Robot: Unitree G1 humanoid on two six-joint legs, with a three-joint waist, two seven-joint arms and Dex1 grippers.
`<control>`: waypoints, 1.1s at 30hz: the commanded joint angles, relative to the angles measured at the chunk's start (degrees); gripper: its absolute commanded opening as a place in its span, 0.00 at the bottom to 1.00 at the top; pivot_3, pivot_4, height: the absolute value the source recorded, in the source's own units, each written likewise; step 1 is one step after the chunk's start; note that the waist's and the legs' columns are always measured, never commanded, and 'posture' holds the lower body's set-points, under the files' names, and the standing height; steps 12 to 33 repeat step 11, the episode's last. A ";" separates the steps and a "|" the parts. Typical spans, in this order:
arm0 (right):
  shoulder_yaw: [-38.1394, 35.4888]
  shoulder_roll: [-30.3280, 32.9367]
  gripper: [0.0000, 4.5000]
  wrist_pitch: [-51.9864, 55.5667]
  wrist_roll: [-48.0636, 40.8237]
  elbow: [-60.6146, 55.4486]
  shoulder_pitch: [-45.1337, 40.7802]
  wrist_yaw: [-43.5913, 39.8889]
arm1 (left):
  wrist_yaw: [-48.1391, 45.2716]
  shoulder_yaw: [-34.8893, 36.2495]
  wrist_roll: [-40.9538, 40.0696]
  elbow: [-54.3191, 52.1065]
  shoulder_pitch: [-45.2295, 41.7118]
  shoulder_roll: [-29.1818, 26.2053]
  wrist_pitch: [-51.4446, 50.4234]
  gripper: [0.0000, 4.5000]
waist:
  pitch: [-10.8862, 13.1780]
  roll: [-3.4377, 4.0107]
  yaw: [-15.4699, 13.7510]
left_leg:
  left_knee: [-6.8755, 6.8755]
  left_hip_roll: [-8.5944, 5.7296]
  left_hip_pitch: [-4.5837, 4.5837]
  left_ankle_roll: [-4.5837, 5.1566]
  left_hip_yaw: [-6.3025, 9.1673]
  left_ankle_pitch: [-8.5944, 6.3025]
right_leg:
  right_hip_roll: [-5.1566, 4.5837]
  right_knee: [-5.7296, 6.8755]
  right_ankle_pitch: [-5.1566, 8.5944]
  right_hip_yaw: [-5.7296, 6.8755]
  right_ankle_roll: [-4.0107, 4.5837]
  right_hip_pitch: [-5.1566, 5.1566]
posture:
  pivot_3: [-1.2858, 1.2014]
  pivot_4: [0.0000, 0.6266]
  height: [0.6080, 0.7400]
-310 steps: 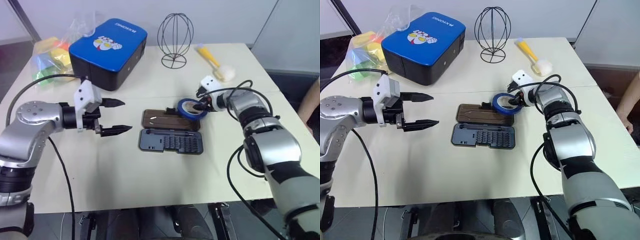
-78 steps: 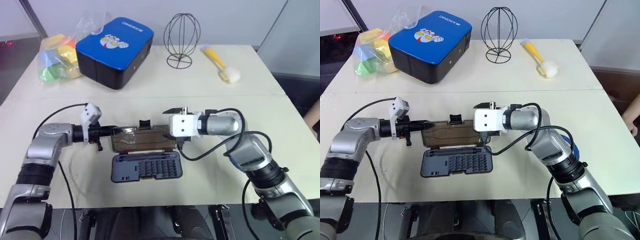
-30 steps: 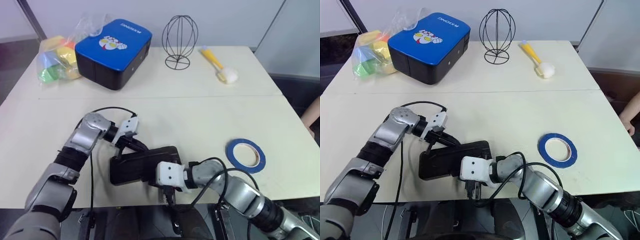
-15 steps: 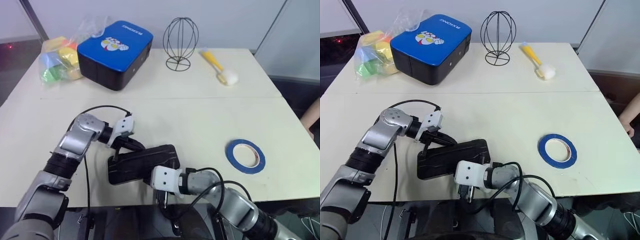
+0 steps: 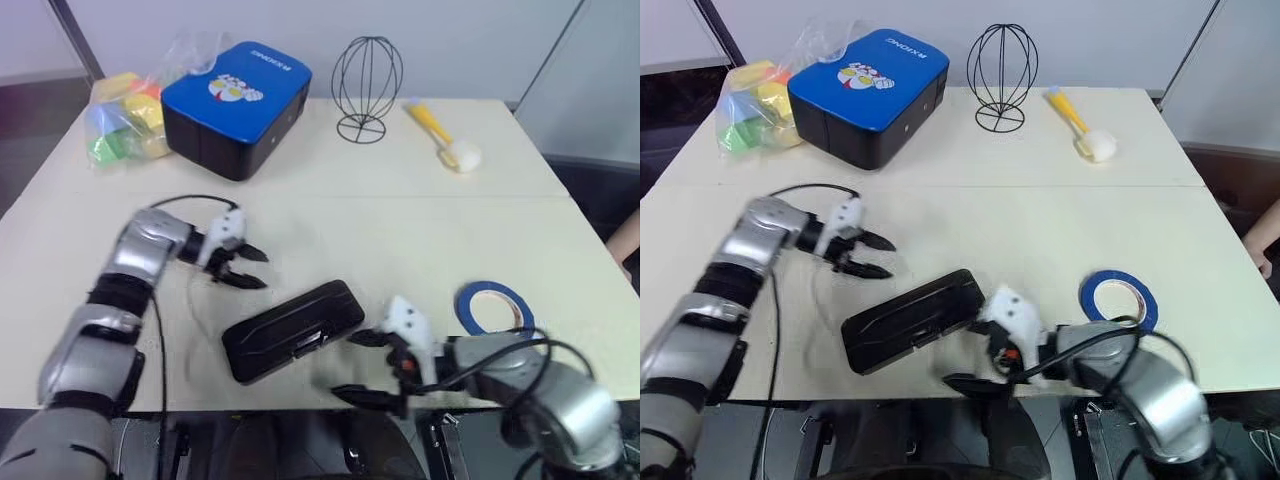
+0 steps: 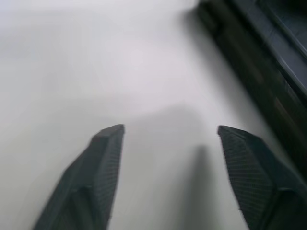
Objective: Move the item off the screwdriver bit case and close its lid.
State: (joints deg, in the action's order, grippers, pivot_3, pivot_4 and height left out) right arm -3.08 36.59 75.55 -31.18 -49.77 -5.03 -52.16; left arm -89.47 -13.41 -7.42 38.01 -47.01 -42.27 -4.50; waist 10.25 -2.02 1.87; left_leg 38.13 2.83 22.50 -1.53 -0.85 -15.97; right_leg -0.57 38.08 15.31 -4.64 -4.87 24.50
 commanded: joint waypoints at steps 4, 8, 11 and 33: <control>-22.71 15.19 0.98 -1.40 -10.20 4.71 -2.67 -9.14 | -3.03 7.02 -22.62 -26.57 10.32 -22.11 -18.21 0.72 | 0.10 0.05 0.73 | -0.17 0.09 -0.06 0.14 -0.10 -0.10 | -0.07 -0.04 0.03 0.00 -0.04 0.04 | 0.52 0.24 0.98; -25.72 21.69 0.98 -8.61 -8.51 7.73 1.16 -12.48 | -0.89 23.02 -30.04 -39.79 25.04 -28.00 -27.81 0.72 | 0.21 0.28 0.26 | -0.21 0.06 -0.07 0.16 -0.05 -0.11 | -0.08 -0.03 0.23 0.07 -0.05 0.00 | 0.52 0.24 0.98; -24.01 23.40 0.98 -13.95 -7.28 10.16 2.54 -12.85 | 5.52 33.03 -30.73 -46.50 35.90 -25.26 -30.30 0.72 | 0.26 0.23 0.38 | -0.14 0.07 -0.05 0.16 -0.07 -0.10 | -0.08 -0.04 0.25 0.07 -0.02 0.01 | 0.52 0.24 0.98; -24.01 23.40 0.98 -13.95 -7.28 10.16 2.54 -12.85 | 5.52 33.03 -30.73 -46.50 35.90 -25.26 -30.30 0.72 | 0.26 0.23 0.38 | -0.14 0.07 -0.05 0.16 -0.07 -0.10 | -0.08 -0.04 0.25 0.07 -0.02 0.01 | 0.52 0.24 0.98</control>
